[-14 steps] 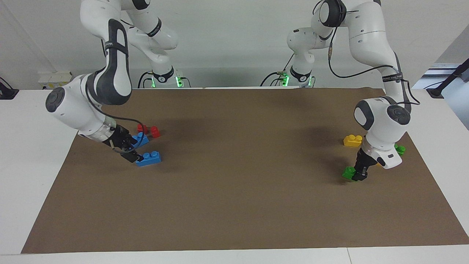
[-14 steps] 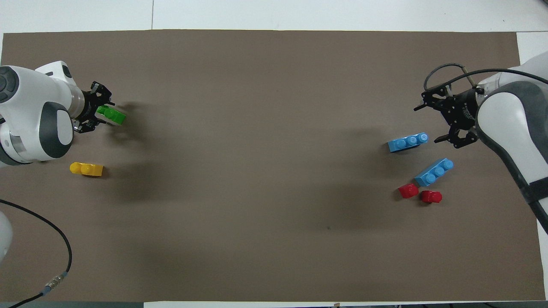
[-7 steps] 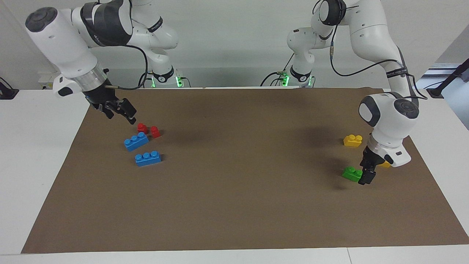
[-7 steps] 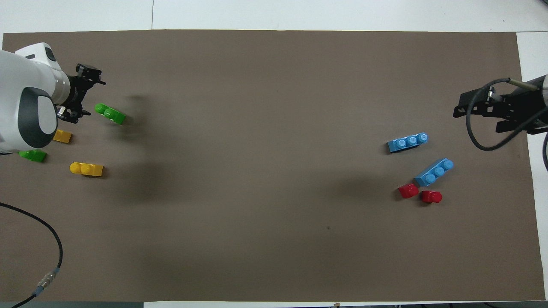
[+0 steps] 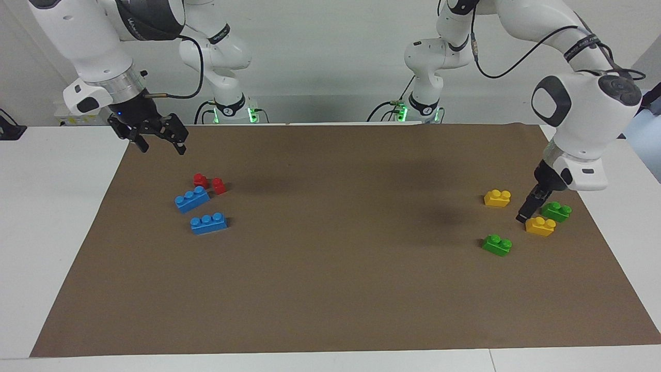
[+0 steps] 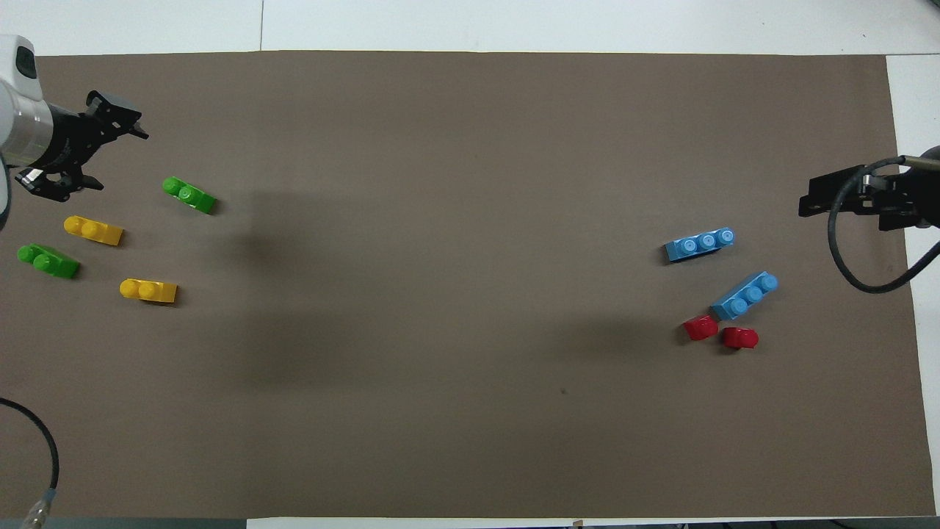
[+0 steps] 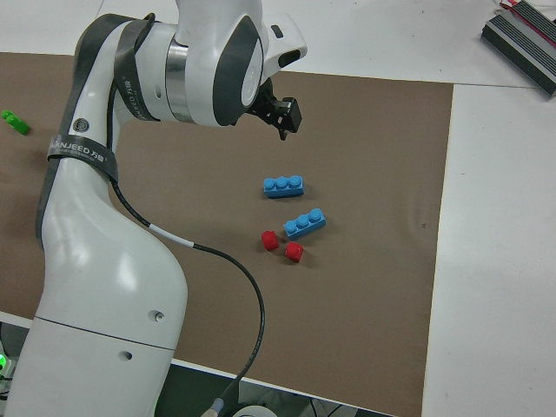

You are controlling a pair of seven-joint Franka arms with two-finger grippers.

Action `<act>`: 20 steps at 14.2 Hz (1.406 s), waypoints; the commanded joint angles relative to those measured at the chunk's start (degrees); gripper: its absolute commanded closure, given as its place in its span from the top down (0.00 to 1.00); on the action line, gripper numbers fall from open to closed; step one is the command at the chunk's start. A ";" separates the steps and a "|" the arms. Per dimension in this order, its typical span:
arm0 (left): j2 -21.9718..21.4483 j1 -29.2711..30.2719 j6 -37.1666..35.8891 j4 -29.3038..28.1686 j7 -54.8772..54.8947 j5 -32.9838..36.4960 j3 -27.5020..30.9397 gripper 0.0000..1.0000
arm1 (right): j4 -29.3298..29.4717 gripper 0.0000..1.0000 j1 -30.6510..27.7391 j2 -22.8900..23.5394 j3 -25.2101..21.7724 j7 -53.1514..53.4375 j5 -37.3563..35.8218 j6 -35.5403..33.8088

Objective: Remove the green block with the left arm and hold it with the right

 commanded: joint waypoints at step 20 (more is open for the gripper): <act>-16.79 -3.20 -16.79 -7.34 24.94 -0.80 -0.36 1.00 | 0.01 1.00 -1.35 -0.08 0.62 -4.11 -4.36 -2.84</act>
